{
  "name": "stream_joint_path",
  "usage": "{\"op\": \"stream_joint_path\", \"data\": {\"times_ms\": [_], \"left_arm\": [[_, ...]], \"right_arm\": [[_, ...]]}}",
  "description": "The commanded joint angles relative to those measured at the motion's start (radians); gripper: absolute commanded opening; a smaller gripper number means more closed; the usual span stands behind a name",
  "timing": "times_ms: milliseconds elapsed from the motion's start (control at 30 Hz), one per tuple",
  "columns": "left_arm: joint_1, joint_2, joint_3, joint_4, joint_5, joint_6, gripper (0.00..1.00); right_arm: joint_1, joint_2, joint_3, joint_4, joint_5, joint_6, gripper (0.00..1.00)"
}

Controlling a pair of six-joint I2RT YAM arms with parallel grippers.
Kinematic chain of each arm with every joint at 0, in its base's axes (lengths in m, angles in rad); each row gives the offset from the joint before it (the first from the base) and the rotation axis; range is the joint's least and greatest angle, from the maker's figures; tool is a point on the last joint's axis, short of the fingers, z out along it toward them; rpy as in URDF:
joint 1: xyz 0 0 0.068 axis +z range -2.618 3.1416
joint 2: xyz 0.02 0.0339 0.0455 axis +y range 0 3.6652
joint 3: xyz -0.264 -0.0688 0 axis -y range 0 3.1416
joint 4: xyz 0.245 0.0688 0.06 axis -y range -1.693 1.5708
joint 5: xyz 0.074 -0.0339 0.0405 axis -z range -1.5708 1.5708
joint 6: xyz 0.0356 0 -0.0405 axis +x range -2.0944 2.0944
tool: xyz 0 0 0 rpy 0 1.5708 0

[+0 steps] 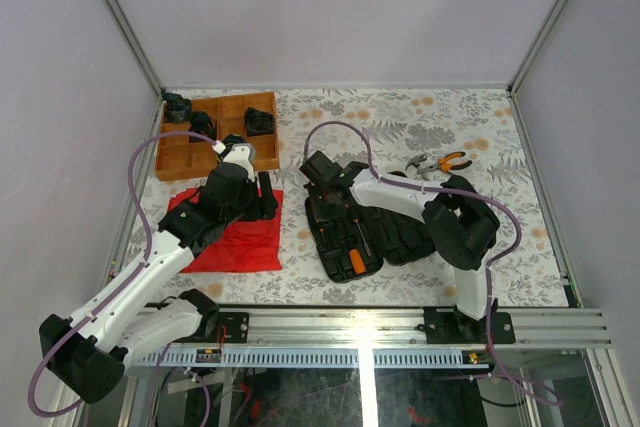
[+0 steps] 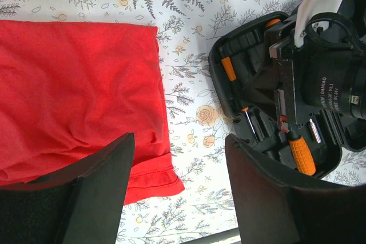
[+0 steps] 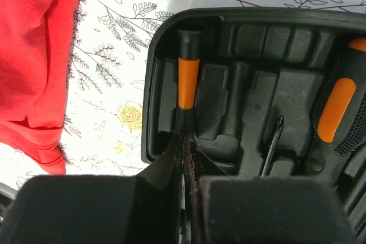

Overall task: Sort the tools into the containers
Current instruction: Place the screwdriver in the storage box.

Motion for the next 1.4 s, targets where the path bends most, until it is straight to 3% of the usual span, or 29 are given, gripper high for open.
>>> {"op": "stream_joint_path", "data": {"times_ms": [0,233,500,667,833,967,1167,1367], "left_arm": [[0.009,0.003,0.008,-0.003,-0.018,0.0,0.64],[0.01,0.012,0.005,-0.015,-0.037,-0.007,0.63],[0.014,0.029,0.01,-0.024,-0.039,-0.002,0.63],[0.021,0.029,0.015,-0.028,-0.049,-0.003,0.62],[0.021,0.029,0.016,-0.007,-0.04,-0.005,0.62],[0.021,0.027,0.007,0.007,-0.069,-0.016,0.63],[0.02,0.03,-0.011,0.022,-0.106,-0.098,0.65],[0.021,0.199,0.009,0.085,-0.069,-0.159,0.63]], "right_arm": [[0.032,0.141,0.01,-0.194,0.132,-0.026,0.0],[0.045,0.209,-0.061,-0.223,0.106,-0.025,0.0],[0.05,0.26,-0.191,-0.142,0.059,0.0,0.0],[0.048,0.098,-0.223,-0.08,0.068,-0.002,0.01],[0.049,-0.015,-0.13,-0.068,0.041,-0.044,0.2],[0.048,-0.084,-0.122,0.002,0.035,-0.043,0.29],[0.048,-0.267,-0.228,0.139,0.034,-0.033,0.36],[0.048,-0.429,-0.355,0.211,0.006,-0.069,0.41]]}}
